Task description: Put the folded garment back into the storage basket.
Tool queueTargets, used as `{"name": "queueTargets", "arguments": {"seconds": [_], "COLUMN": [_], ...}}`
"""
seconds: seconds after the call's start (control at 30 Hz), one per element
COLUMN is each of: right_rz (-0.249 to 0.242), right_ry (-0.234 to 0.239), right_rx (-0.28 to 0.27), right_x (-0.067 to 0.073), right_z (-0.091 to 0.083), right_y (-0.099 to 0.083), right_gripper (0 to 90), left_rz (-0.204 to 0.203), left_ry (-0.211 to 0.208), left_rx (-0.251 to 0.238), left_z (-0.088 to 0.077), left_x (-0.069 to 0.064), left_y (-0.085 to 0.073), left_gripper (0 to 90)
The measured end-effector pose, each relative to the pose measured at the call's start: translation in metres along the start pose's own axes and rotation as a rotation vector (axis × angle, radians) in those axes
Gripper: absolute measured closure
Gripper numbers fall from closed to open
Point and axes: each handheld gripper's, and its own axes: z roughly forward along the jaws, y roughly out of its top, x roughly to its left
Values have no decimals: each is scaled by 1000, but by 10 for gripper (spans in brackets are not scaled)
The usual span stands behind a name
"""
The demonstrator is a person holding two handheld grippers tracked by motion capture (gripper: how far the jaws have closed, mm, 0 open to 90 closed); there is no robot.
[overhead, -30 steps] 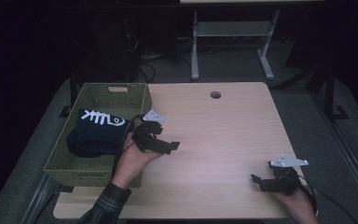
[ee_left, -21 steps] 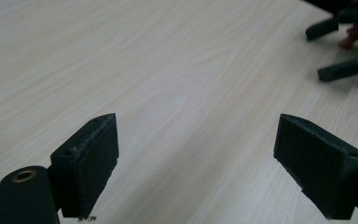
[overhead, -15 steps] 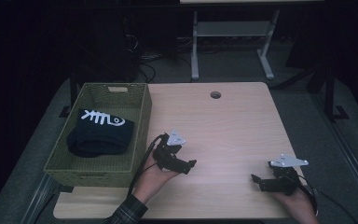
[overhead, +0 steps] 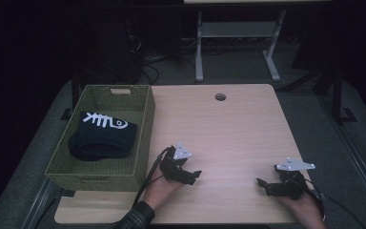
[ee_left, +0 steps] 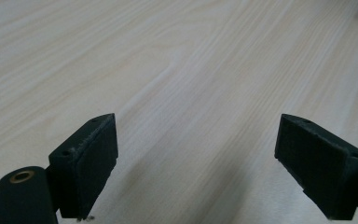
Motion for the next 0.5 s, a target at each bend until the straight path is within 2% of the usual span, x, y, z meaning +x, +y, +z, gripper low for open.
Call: {"name": "queueTargets", "arguments": {"seconds": [0.07, 0.2, 0.5], "right_rz": [0, 0, 0], "right_ry": [0, 0, 0], "right_rx": [0, 0, 0], "right_x": [0, 0, 0], "right_z": [0, 0, 0], "right_y": [0, 0, 0], "right_gripper": [126, 126, 126], "left_rz": [18, 22, 10], "left_ry": [15, 15, 6], "left_rx": [-2, 8, 2], "left_z": [4, 10, 12], "left_x": [-1, -3, -2], "left_y": [-2, -6, -7], "left_gripper": [128, 127, 126]}}
